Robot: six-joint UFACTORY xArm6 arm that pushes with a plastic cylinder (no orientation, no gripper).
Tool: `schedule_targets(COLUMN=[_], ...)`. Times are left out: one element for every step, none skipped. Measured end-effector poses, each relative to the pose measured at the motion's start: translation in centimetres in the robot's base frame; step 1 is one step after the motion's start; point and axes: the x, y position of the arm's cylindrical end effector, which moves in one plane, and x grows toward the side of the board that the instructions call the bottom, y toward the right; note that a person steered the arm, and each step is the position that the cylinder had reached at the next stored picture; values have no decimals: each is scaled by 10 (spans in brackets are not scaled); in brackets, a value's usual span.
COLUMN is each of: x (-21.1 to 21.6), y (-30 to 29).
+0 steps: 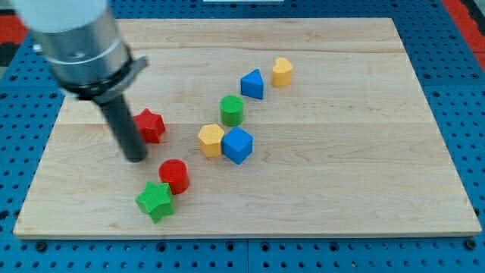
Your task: Slightly push the yellow hexagon along with the blue cube to the bottom of the board
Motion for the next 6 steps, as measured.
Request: schedule_targets(x=[-34,-39,-38,-34,-25,-17], y=[36,76,97,133,168,195])
